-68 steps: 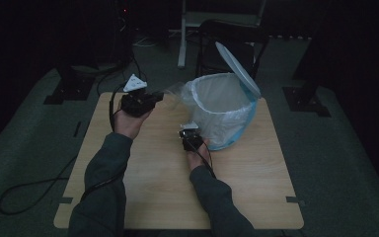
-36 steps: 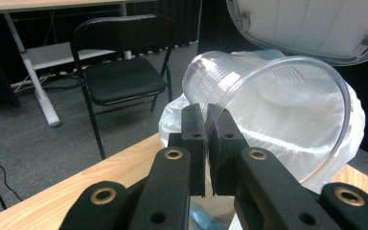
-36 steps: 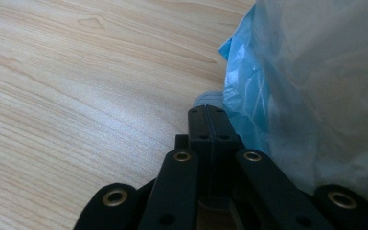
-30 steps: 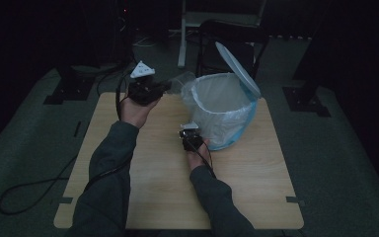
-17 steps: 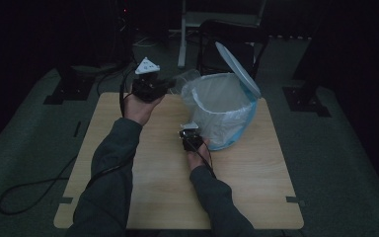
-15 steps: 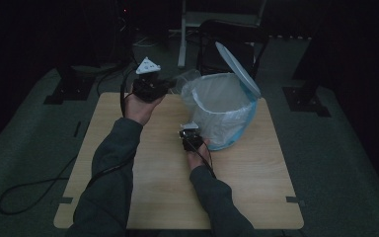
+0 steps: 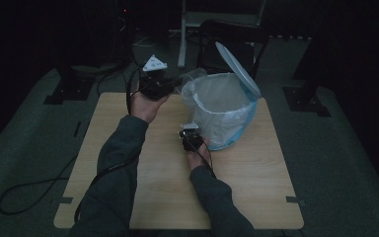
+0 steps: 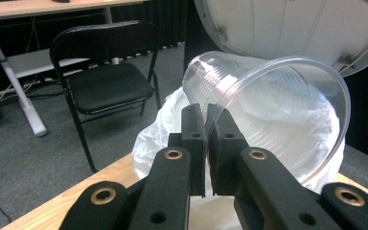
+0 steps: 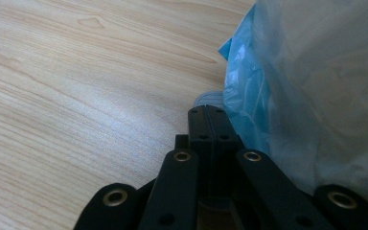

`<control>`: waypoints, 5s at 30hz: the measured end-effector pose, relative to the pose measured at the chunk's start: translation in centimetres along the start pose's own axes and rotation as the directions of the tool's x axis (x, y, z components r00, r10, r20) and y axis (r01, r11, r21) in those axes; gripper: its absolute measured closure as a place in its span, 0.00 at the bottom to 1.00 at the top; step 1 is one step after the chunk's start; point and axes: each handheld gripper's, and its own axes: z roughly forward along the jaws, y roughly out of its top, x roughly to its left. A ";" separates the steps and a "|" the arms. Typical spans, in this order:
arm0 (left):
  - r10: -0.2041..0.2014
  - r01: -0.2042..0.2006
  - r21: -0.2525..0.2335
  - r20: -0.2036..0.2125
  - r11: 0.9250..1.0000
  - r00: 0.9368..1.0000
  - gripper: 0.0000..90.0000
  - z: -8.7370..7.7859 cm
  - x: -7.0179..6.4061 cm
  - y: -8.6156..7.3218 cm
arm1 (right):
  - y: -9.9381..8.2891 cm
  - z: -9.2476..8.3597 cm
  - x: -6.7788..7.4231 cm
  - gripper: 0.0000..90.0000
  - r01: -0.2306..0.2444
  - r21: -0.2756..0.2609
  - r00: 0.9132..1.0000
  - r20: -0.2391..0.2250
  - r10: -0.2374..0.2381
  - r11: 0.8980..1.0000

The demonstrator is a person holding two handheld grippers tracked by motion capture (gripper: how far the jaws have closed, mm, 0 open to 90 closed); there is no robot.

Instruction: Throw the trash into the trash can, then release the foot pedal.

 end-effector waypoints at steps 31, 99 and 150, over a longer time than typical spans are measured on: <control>0.009 -0.010 0.021 0.051 1.000 0.999 0.97 3.4 -2.3 1.7 | 0.0 0.0 0.0 1.00 0.000 0.001 1.000 0.001 0.000 1.000; -0.104 0.104 0.009 -0.036 0.995 0.994 0.64 -3.2 3.4 -7.5 | 0.0 0.0 -0.1 1.00 0.006 0.000 1.000 0.001 -0.006 1.000; -0.171 0.208 0.207 -0.182 0.956 0.968 0.59 -3.3 3.7 -21.4 | 0.3 -1.4 0.5 1.00 0.087 -0.054 0.995 0.055 -0.084 0.995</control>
